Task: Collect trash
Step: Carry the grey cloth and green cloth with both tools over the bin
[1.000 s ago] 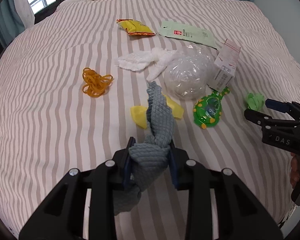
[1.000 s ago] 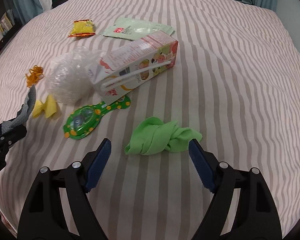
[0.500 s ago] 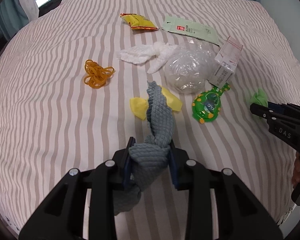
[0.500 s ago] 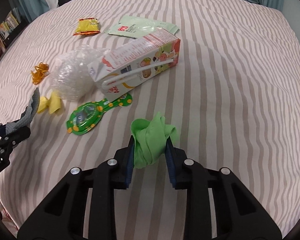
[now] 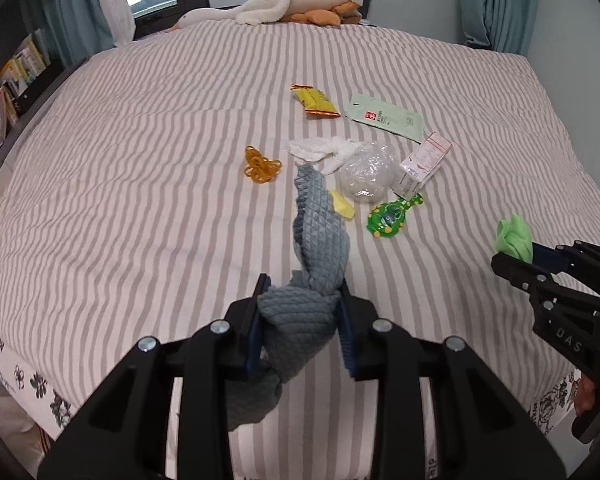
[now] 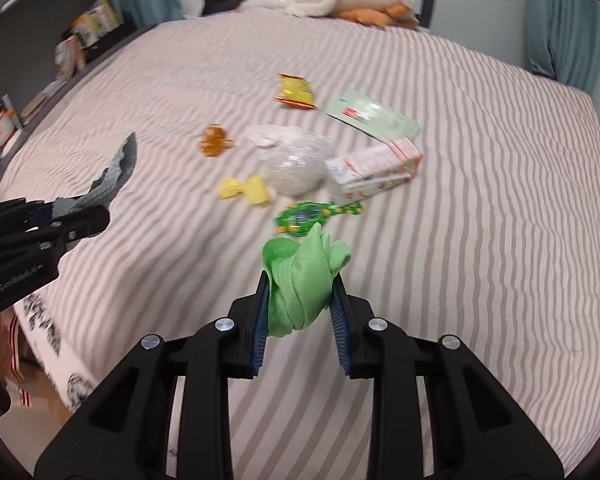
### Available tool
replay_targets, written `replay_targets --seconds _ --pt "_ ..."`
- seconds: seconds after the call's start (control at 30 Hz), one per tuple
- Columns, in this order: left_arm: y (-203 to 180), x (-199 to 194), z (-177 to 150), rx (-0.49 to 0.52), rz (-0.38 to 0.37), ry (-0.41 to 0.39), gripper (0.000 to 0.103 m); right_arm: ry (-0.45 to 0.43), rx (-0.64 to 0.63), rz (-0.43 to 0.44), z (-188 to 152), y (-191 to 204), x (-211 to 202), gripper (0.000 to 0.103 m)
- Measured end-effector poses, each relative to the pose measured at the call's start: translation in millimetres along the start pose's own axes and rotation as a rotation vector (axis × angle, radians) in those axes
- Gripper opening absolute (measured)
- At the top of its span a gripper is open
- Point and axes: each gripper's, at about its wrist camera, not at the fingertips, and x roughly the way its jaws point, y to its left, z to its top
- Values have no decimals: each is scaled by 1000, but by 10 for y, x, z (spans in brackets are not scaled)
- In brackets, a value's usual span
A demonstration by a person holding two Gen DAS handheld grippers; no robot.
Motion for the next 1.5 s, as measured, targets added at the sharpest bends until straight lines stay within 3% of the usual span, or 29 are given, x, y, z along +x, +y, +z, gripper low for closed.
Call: replay_targets --seconds 0.23,0.5,0.73,0.93,1.17,1.5 --pt "421 -781 -618 -158 107 -28 32 -21 -215 127 -125 797 -544 27" --pt "1006 -1558 -1649 -431 273 -16 32 -13 -507 337 -399 2012 -918 27" --pt "1511 -2117 -2615 -678 403 3 32 8 -755 515 -920 3278 -1188 27" --pt "1959 -2484 -3405 -805 454 23 32 38 -897 597 -1560 4282 -1363 27" --pt "2549 -2578 -4290 -864 437 71 32 88 -968 617 -2356 5322 -1268 27" --pt "3229 -1889 -5424 -905 398 123 32 182 -1020 625 -3221 6089 -191 27"
